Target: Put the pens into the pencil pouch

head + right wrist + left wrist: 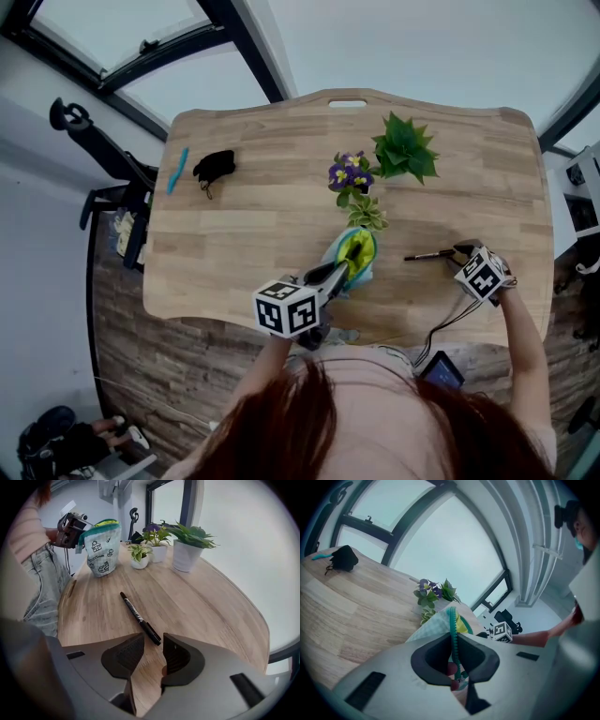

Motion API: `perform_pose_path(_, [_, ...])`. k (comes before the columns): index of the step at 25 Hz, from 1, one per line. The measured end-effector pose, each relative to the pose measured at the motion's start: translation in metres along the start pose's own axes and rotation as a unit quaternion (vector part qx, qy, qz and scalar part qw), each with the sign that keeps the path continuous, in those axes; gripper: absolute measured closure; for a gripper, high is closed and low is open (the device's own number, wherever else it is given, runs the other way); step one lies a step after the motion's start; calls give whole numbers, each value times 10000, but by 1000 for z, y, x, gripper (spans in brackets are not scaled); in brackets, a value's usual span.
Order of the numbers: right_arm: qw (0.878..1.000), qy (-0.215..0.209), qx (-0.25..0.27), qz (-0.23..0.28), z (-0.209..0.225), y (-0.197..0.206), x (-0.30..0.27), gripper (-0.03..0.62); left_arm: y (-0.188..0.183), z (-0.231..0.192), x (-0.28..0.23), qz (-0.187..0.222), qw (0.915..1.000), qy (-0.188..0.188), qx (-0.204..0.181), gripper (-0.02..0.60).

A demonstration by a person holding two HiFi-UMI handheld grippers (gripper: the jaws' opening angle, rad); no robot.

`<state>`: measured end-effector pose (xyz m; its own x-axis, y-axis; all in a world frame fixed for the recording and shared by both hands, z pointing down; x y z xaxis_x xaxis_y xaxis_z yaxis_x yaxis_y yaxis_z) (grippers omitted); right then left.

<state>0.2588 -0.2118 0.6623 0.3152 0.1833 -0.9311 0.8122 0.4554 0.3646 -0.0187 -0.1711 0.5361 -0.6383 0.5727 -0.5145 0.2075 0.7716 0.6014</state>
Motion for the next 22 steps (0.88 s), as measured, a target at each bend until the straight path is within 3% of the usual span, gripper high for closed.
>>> perform_pose_path(5, [9997, -195, 91, -107, -1, 3, -8, 479, 3, 3, -4, -99, 9999, 51, -72, 562])
perform_pose_path(10, [9988, -392, -277, -83, -6, 3, -8, 517, 1, 2, -4, -90, 9999, 65, -96, 563])
perform_pose_path(22, [9973, -46, -716, 132, -16, 4, -5, 545, 0, -1, 0, 0, 10000, 93, -12, 563])
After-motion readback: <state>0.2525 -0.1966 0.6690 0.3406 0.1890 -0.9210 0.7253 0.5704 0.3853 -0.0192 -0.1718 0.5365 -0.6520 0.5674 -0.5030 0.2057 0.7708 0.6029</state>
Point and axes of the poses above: the fingertips, and each gripper's own axes: x backward along the fingers, z to its right, y out of its underside, the point moved 1 cm from there along x, backward along the fingers, and after that the axes turned 2 degrees about -y, right-handed, at the moved point
